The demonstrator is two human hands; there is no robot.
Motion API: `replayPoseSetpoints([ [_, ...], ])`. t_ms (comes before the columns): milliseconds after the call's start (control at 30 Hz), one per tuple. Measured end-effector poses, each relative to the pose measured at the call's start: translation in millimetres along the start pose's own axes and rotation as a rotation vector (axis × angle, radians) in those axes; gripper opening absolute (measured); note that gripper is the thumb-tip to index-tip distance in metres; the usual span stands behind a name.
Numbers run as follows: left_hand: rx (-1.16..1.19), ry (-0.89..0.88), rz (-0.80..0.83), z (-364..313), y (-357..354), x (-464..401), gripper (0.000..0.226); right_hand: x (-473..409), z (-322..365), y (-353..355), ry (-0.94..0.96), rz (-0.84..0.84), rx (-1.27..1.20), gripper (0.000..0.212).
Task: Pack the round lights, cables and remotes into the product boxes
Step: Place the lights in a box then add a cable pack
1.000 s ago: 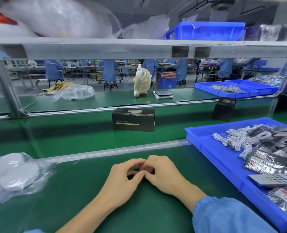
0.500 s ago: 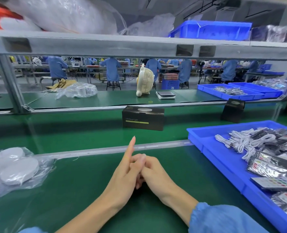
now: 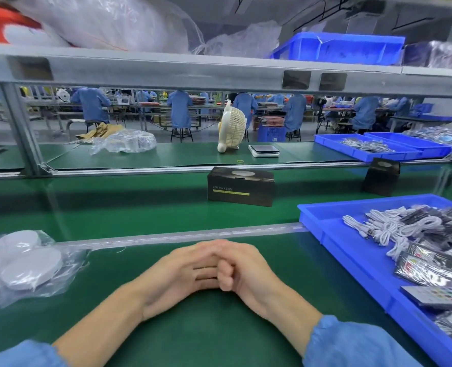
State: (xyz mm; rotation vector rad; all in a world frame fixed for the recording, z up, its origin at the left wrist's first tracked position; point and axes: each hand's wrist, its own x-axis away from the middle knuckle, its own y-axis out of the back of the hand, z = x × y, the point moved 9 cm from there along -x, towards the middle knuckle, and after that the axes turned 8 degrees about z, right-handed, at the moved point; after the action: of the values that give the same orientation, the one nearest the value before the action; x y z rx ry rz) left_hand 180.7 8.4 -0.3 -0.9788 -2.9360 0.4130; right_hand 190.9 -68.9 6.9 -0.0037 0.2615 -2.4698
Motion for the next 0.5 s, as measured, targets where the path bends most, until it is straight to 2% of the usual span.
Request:
replayPoseSetpoints([
  [67, 0.307, -0.029, 0.081, -8.1, 5.0, 10.4, 0.055, 4.7, -6.6, -17.0, -0.134, 0.211, -0.263, 0.025],
  [133, 0.517, -0.075, 0.149, -11.6, 6.0, 11.9, 0.055, 9.2, -13.4, -29.2, -0.222, 0.319, -0.321, 0.028],
  [167, 0.540, -0.092, 0.133, -11.0, 7.9, 9.9, 0.055, 9.7, -15.6, -29.2, -0.247, 0.310, -0.289, 0.032],
  [233, 0.521, -0.099, 0.055, -7.6, 16.1, 3.5, 0.057, 8.5, -12.1, -11.2, -0.237, 0.176, -0.138, 0.038],
  [333, 0.410, -0.078, -0.116, 6.9, 31.9, -2.6, 0.066, 10.4, 9.6, 21.5, -0.054, -0.019, 0.060, 0.034],
  [367, 0.366, -0.067, -0.155, 12.1, 31.3, -4.4, 0.069, 11.5, 15.4, 24.8, 0.005, -0.038, 0.075, 0.028],
  [433, 0.295, -0.046, -0.241, 18.8, 27.0, -8.3, 0.060, 12.0, 22.7, 19.9, 0.094, -0.027, 0.095, 0.022],
  [500, 0.262, -0.021, -0.346, 18.4, 27.3, -6.8, 0.044, 11.4, 23.0, 12.6, 0.131, 0.000, 0.116, 0.034],
])
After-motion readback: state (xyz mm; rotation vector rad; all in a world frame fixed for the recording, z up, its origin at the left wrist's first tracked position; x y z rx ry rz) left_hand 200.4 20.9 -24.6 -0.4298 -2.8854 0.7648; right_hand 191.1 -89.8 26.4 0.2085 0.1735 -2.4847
